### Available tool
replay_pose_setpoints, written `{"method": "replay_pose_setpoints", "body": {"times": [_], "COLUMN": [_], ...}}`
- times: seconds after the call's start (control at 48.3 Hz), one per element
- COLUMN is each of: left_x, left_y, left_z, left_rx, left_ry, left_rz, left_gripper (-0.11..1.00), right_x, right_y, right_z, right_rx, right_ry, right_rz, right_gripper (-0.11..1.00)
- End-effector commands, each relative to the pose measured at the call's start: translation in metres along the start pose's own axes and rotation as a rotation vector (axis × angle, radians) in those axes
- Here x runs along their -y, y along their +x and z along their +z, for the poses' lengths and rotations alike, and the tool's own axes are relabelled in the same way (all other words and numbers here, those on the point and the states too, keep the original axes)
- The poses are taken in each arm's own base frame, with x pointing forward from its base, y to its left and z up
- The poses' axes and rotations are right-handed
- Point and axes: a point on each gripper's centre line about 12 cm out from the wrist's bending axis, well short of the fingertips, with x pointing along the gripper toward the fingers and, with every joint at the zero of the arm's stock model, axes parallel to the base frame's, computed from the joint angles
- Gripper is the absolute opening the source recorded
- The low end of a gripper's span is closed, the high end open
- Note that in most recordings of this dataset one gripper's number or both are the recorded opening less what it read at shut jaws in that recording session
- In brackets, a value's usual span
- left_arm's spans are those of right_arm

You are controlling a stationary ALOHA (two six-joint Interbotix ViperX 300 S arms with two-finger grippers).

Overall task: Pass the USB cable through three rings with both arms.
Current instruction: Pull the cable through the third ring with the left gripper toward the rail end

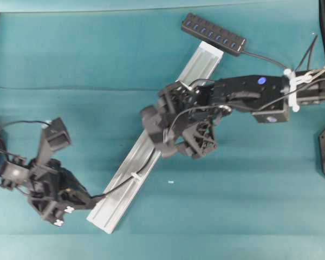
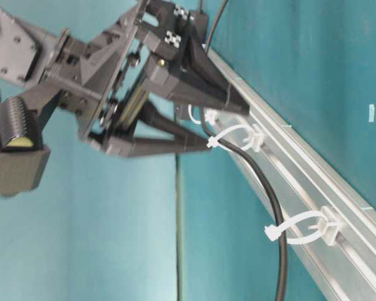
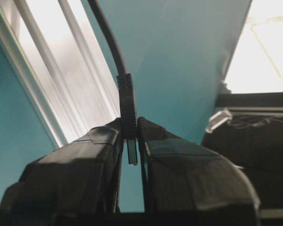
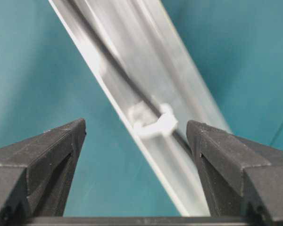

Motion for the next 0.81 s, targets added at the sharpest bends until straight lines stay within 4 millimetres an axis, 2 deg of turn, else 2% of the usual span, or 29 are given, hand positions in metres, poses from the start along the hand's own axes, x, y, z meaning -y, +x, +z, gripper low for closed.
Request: {"method": "replay_pose_setpoints", "body": {"times": [0.0,0.787], "left_x": [0.0071,0.007], "left_y": [-0.0057,-0.0065], "left_z": [0.002,0.0016], "left_rx": [0.012,-0.007], "left_ry": [0.003,0.003], "left_rz": [-0.032,0.001], "left_gripper": [0.1,0.1], "right_x": [-0.0015,-0.0043], "right_y": [-0.005,-0.008], "right_z": [0.0018,0.0032], "right_rx": [0.014,0.039], "right_ry": [0.01,0.017], "right_rz": [-0.008,-0.023], "right_gripper": [0.89,0.89]}}
